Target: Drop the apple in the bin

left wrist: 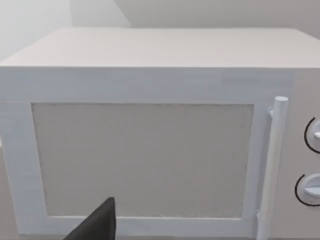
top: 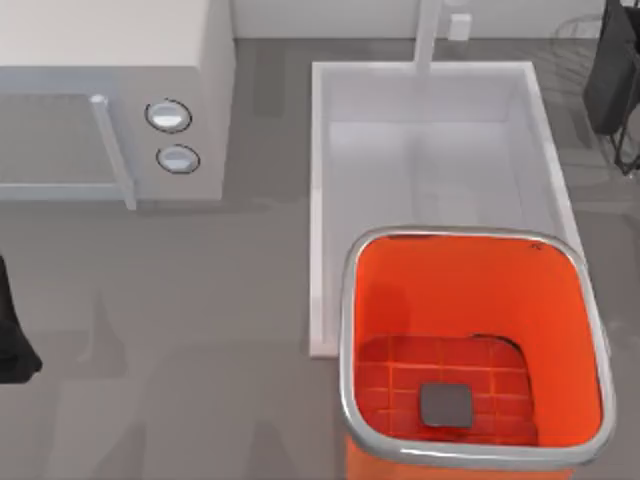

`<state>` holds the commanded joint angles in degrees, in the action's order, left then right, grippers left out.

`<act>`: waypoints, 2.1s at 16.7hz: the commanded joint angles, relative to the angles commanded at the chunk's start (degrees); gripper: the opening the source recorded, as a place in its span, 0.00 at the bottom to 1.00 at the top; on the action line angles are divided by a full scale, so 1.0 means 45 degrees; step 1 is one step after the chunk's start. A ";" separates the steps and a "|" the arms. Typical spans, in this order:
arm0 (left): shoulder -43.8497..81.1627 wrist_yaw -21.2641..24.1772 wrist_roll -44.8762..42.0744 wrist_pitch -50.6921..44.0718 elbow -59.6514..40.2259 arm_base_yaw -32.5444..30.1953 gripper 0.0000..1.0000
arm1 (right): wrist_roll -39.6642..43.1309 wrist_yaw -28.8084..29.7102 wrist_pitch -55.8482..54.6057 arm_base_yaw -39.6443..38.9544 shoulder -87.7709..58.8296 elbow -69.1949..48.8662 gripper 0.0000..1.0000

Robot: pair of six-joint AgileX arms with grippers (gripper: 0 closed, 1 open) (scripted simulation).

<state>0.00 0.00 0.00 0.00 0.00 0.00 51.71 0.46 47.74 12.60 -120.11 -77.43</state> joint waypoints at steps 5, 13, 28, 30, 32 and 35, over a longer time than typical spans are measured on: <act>0.0000 0.0000 0.0000 0.0000 0.0000 0.0000 1.00 | 0.0000 0.0000 0.0000 0.0000 0.0000 0.0000 0.00; 0.0000 0.0000 0.0000 0.0000 0.0000 0.0000 1.00 | -0.0085 -0.0082 0.0383 -0.0033 0.0273 -0.0226 0.00; 0.0000 0.0000 0.0000 0.0000 0.0000 0.0000 1.00 | -0.0020 -0.0092 0.7287 0.0011 0.1767 -0.5619 0.00; 0.0000 0.0000 0.0000 0.0000 0.0000 0.0000 1.00 | -0.0044 -0.0094 0.7266 -0.0051 0.1722 -0.5593 0.00; 0.0000 0.0000 0.0000 0.0000 0.0000 0.0000 1.00 | -0.0095 -0.0078 0.7384 -0.0475 0.1683 -0.5646 0.00; 0.0000 0.0000 0.0000 0.0000 0.0000 0.0000 1.00 | -0.0278 -0.0025 0.7736 -0.2086 0.1633 -0.5733 0.00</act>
<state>0.00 0.00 0.00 0.00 0.00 0.00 50.46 0.34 82.55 3.21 -112.76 -103.23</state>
